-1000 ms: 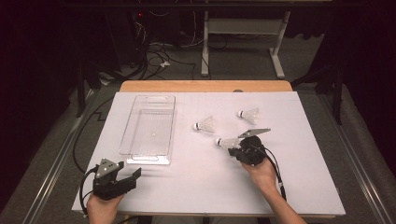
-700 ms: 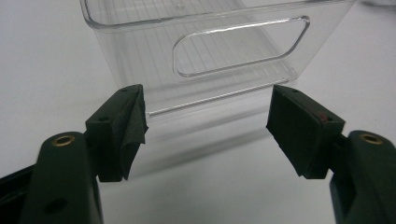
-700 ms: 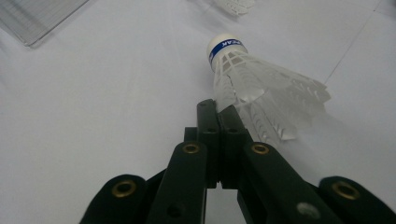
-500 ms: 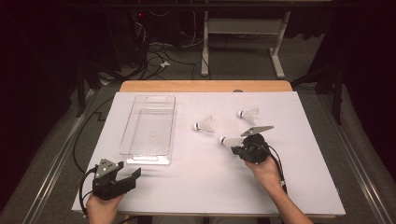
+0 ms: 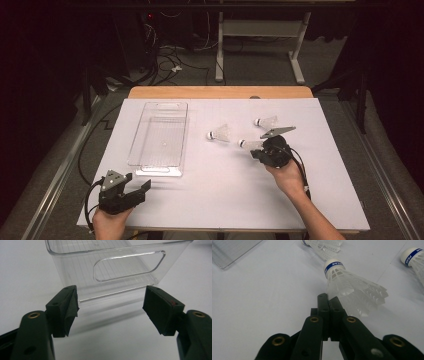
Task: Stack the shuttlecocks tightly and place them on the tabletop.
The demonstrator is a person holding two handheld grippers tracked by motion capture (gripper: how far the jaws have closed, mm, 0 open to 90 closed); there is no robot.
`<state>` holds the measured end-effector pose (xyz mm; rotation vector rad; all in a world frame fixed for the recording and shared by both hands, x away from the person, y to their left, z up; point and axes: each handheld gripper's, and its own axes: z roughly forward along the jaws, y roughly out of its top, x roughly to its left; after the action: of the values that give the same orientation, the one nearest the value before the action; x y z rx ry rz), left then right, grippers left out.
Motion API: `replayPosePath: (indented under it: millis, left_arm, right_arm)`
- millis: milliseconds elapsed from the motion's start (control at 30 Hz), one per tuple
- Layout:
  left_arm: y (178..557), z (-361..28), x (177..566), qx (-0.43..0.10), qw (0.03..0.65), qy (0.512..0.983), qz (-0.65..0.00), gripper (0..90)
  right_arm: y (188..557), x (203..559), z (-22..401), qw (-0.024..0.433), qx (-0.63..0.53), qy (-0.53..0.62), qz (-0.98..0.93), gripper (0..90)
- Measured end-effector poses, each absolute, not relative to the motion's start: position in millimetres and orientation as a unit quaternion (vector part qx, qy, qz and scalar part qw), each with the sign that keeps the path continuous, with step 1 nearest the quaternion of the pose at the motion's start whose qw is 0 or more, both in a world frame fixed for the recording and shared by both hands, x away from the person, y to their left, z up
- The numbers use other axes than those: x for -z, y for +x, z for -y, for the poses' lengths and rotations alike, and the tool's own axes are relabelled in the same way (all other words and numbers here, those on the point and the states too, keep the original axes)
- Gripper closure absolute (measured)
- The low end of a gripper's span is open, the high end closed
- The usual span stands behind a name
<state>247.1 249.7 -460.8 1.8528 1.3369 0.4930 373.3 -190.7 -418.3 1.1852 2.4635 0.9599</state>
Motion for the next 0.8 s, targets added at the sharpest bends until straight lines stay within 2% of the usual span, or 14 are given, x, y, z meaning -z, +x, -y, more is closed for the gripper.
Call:
replayPosePath:
  millis: [800]
  left_arm:
    - [248.4, -248.5, 461.3, -0.194, 0.387, 0.732, -0.526, 29.2]
  right_arm:
    - [400.6, 411.7, 182.5, 0.115, -0.326, 0.406, -0.846, 90.0]
